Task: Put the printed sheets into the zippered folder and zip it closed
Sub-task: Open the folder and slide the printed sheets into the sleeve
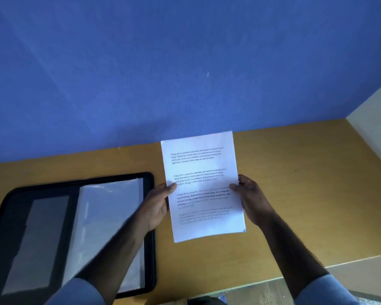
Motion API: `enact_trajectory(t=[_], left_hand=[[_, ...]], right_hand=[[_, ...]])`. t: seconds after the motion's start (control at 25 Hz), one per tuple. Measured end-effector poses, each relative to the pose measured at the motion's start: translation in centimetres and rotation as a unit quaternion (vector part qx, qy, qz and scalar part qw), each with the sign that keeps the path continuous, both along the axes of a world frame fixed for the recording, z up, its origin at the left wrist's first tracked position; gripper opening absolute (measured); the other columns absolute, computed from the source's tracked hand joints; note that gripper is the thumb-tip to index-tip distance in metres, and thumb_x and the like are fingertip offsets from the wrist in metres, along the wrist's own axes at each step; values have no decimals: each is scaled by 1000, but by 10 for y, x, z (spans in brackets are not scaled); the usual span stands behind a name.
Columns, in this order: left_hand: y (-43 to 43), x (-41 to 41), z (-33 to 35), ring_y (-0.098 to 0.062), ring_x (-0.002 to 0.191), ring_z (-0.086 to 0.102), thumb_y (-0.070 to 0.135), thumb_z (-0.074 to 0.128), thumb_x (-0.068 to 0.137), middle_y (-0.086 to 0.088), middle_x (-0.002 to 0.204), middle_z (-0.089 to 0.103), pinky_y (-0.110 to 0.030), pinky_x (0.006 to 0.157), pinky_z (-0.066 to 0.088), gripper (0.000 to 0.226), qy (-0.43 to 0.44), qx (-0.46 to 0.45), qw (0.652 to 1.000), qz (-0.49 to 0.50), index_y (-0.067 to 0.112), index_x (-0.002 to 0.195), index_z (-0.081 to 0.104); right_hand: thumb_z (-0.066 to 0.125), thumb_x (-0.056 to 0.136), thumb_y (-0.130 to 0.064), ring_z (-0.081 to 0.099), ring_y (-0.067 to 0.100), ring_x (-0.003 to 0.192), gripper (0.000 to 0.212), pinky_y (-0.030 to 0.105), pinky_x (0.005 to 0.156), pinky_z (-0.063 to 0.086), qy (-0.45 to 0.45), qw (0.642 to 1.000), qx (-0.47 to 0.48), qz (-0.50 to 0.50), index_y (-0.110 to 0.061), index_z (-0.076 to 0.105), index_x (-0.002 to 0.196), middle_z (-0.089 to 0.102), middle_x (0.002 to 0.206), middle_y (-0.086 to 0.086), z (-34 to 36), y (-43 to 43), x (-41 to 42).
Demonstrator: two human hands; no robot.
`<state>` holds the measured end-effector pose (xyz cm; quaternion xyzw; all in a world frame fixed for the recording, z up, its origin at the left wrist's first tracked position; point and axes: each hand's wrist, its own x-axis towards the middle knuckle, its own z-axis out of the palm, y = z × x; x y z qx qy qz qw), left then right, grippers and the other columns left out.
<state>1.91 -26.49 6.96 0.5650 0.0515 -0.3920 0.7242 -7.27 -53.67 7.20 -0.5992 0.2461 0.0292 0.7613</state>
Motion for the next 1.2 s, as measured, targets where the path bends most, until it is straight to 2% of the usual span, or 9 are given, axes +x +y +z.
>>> enact_trajectory(t=[0.12,0.2,0.36,0.52,0.64,0.8,0.96,1.2], left_hand=[[-9,8,27,-29,122,66,16,65,95,-10,127,72,-37,97,56,27,-80,-7,997,-9,13,120,72],[-17,6,41,-21,119,68,17,70,91,-3,124,73,-37,99,52,25,-140,20,990,3,22,115,75],[-27,-4,50,-18,114,70,22,69,86,3,119,76,-46,106,51,27,-215,76,973,31,23,113,76],[-27,-13,48,-17,112,71,21,67,87,4,116,77,-48,106,51,24,-232,81,968,54,31,106,78],[-26,-17,45,-19,111,71,22,68,86,3,114,77,-50,105,52,24,-230,75,968,63,37,101,79],[-22,-18,38,-20,110,72,27,73,82,2,114,77,-51,103,53,24,-227,90,968,51,31,105,77],[-24,-21,36,-18,109,72,26,73,86,1,114,77,-43,98,56,22,-229,67,970,48,30,107,77],[-24,-23,35,-15,109,72,25,72,92,4,115,77,-37,93,57,21,-237,68,968,42,38,108,77]], right_hand=[[51,95,10,64,40,103,25,60,96,49,-53,998,4,-15,10,60,119,66,122,32,13,-1,0],[52,94,12,64,34,102,28,51,92,50,-81,997,-13,-10,6,63,118,69,119,26,16,4,1],[55,94,8,69,25,104,34,39,87,55,-93,994,-46,-29,-6,69,121,73,120,16,13,16,1],[56,93,5,72,17,98,34,24,76,56,-103,992,-46,-48,-13,72,116,77,113,7,12,24,-2],[57,92,4,72,14,93,34,24,73,57,-96,992,-53,-57,-19,75,109,78,107,2,11,27,-4],[54,84,3,70,13,86,35,26,70,56,-81,993,-72,-44,-16,74,104,78,100,0,8,24,-6],[44,77,5,60,15,77,35,31,66,48,-85,993,-76,-26,-9,70,96,69,89,1,5,23,-6],[46,77,0,52,16,78,27,35,64,42,-78,993,-88,-25,-6,67,93,62,86,3,0,18,-4]])
